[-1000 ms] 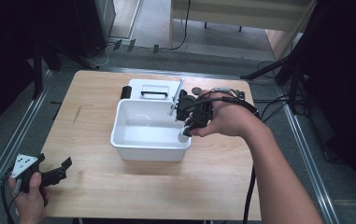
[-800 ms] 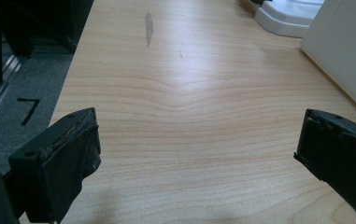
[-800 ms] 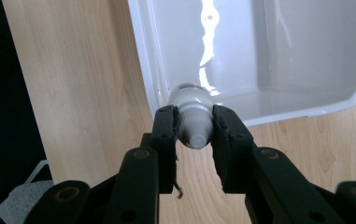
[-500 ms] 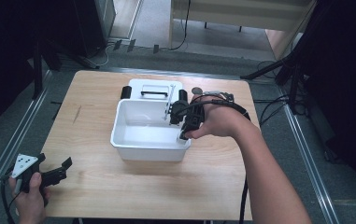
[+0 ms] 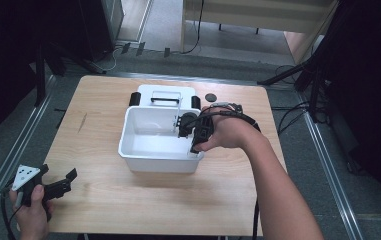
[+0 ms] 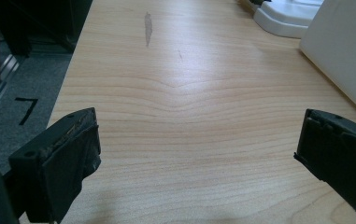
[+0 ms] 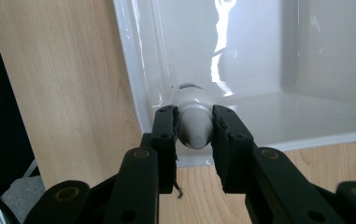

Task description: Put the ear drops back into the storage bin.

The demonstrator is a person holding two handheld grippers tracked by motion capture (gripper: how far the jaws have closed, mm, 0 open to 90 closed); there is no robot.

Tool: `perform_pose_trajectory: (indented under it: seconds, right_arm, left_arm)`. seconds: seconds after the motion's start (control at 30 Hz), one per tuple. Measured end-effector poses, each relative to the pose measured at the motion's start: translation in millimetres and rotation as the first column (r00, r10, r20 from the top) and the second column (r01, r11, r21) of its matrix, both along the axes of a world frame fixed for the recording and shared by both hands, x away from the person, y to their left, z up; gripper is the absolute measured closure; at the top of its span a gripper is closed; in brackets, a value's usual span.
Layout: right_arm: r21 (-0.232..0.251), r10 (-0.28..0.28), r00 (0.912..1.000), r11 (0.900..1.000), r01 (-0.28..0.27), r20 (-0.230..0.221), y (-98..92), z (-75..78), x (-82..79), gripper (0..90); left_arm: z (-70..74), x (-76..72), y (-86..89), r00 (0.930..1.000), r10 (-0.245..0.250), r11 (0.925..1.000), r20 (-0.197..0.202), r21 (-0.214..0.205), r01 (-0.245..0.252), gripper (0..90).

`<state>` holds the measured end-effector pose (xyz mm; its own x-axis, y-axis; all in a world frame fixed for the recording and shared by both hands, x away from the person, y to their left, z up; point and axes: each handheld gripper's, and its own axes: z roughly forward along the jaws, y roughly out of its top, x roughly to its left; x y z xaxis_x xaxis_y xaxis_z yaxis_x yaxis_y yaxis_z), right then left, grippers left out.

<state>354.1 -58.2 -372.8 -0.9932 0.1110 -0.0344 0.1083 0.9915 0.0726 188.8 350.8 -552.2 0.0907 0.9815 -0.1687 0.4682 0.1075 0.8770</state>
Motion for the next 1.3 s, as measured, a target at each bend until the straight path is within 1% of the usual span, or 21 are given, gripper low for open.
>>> perform_pose_trajectory:
  seconds: [0.03,0.07,0.1,0.17,0.27,0.47,0.63,0.8,0.9,0.93,1.0,1.13,1.3]
  right_arm:
    - [-0.004,0.005,1.0,1.0,-0.005,0.004,0.5,-1.3,0.6,72.1]
    - [-0.008,-0.001,1.0,1.0,0.001,0.0,1.2,-2.5,0.5,72.1]
    - [-0.014,0.008,1.0,0.9999,-0.008,-0.004,1.7,-3.4,1.5,72.1]
    - [-0.013,0.008,1.0,0.9999,-0.008,-0.002,2.5,-6.1,2.7,72.1]
    - [-0.028,0.003,0.9999,0.9996,-0.003,-0.01,4.5,-11.0,4.4,72.1]
    - [-0.026,0.018,0.9998,0.9995,-0.018,-0.006,9.2,-17.0,5.4,72.1]
    - [-0.047,0.026,0.9995,0.9985,-0.027,-0.015,12.5,-23.5,5.2,72.0]
    - [-0.055,0.017,0.9994,0.9983,-0.019,-0.03,12.6,-29.5,6.4,72.0]
    - [-0.065,0.008,0.9994,0.9978,-0.011,-0.035,12.0,-34.1,7.5,72.0]
    - [-0.076,0.001,0.9992,0.9971,-0.004,-0.039,11.5,-36.6,7.5,72.0]
    - [-0.073,0.006,0.9993,0.9973,-0.009,-0.037,11.2,-38.0,7.9,72.0]
    - [-0.086,0.003,0.9992,0.9963,-0.006,-0.039,10.7,-40.2,8.5,71.8]
    - [-0.118,0.005,0.9997,0.993,-0.007,-0.024,10.4,-48.1,8.7,71.8]
  left_arm:
    - [0.0,-0.1,0.1,1.0,0.0,1.0,0.001,0.0,0.0,0.2]
    - [0.0,-0.1,0.2,1.0,0.0,1.0,0.001,0.0,0.0,0.2]
    - [0.0,-0.1,0.2,1.0,0.001,1.0,0.001,0.0,-0.001,0.2]
    - [0.0,-0.1,0.1,1.0,0.0,1.0,0.0,0.0,0.0,0.2]
    - [0.0,-0.1,0.0,1.0,0.005,1.0,0.001,0.002,-0.005,0.2]
    - [-0.1,-0.1,0.1,1.0,0.004,1.0,0.002,0.001,-0.004,0.2]
    - [0.0,0.0,-0.4,1.0,0.002,1.0,0.002,0.003,-0.002,0.2]
    - [0.0,0.2,-0.9,1.0,0.003,1.0,-0.002,0.006,-0.003,0.2]
    - [0.1,0.1,-0.9,1.0,0.001,1.0,-0.002,0.007,-0.001,0.2]
    - [0.1,0.0,-0.7,1.0,0.0,1.0,-0.003,0.008,0.0,0.2]
    - [0.1,0.0,-0.7,1.0,0.0,1.0,-0.004,0.008,0.001,0.2]
    - [0.1,-0.1,-0.8,1.0,-0.001,1.0,-0.002,0.007,0.001,0.2]
    - [0.0,-0.2,-1.0,1.0,-0.003,1.0,0.0,0.007,0.003,0.2]
